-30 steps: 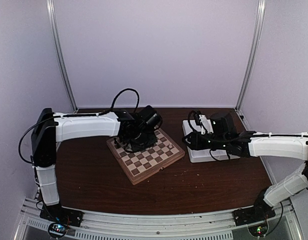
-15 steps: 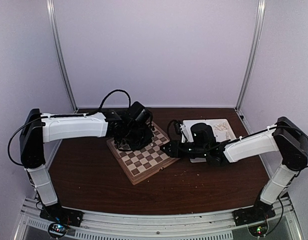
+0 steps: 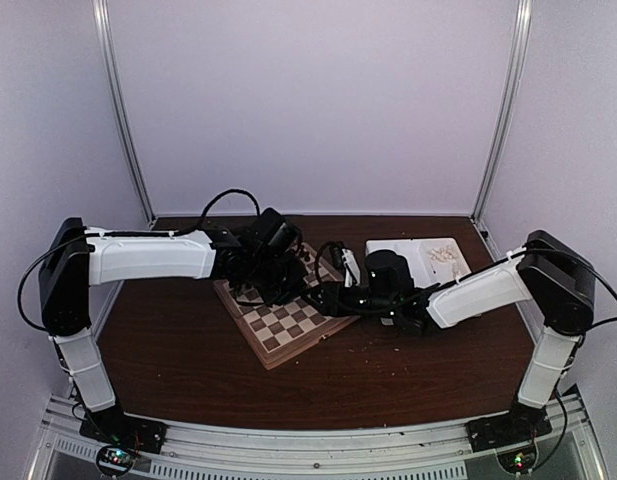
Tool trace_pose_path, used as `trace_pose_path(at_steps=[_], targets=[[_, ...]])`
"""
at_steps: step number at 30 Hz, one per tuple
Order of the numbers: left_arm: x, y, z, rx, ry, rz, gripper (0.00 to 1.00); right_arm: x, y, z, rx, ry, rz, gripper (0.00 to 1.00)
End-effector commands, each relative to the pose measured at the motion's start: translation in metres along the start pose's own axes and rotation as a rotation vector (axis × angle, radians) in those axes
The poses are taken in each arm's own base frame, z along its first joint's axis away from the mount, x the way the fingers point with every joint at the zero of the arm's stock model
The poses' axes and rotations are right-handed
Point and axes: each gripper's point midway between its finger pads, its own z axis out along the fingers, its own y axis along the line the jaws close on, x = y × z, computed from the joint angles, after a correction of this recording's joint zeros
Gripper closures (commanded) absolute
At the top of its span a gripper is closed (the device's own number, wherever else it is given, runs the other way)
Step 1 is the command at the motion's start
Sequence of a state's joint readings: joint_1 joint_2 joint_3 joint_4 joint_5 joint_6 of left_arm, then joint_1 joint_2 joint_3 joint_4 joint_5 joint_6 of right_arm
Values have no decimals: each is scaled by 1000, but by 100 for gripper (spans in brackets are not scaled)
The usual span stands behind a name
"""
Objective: Set up the chess pieces on the board
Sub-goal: Place the chess piece on the chessboard.
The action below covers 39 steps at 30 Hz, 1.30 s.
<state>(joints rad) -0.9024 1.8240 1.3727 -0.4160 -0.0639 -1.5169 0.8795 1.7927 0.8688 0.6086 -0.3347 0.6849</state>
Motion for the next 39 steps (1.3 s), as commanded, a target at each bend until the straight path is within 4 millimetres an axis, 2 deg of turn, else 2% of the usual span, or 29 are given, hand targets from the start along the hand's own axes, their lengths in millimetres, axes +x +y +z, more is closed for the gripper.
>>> trace_pose_path(at_steps=[1, 7, 11, 18, 20, 24, 26, 29, 35, 36, 37, 39], targets=[[-2, -15, -6, 72, 18, -38, 84, -18, 7, 8, 3, -58, -22, 64], [-1, -15, -5, 74, 24, -42, 84, -16, 0, 15, 33, -52, -16, 73], [0, -13, -4, 70, 28, -45, 84, -16, -2, 15, 36, -63, -9, 76], [-1, -10, -2, 62, 21, -50, 83, -17, -4, 14, 48, -70, -8, 93], [-4, -9, -4, 59, 11, -43, 79, -17, -5, 12, 55, -68, -13, 96], [-14, -5, -9, 53, -33, -27, 58, -14, -9, 10, 101, -32, -26, 98], [-21, -3, -15, 54, -59, -8, 48, -13, -10, 8, 116, -7, -36, 99], [-37, 3, -29, 46, -117, 40, 40, -10, -10, 2, 150, 45, -56, 99], [-72, 17, -69, 60, -249, 247, 38, 3, -10, -12, 249, 254, -101, 98], [-74, 20, -73, 61, -259, 304, 38, -1, -6, -12, 256, 285, -112, 98], [-76, 22, -78, 60, -269, 362, 38, 6, -8, -16, 276, 339, -113, 98], [-76, 26, -86, 58, -280, 497, 37, 6, -5, -16, 301, 415, -124, 96]])
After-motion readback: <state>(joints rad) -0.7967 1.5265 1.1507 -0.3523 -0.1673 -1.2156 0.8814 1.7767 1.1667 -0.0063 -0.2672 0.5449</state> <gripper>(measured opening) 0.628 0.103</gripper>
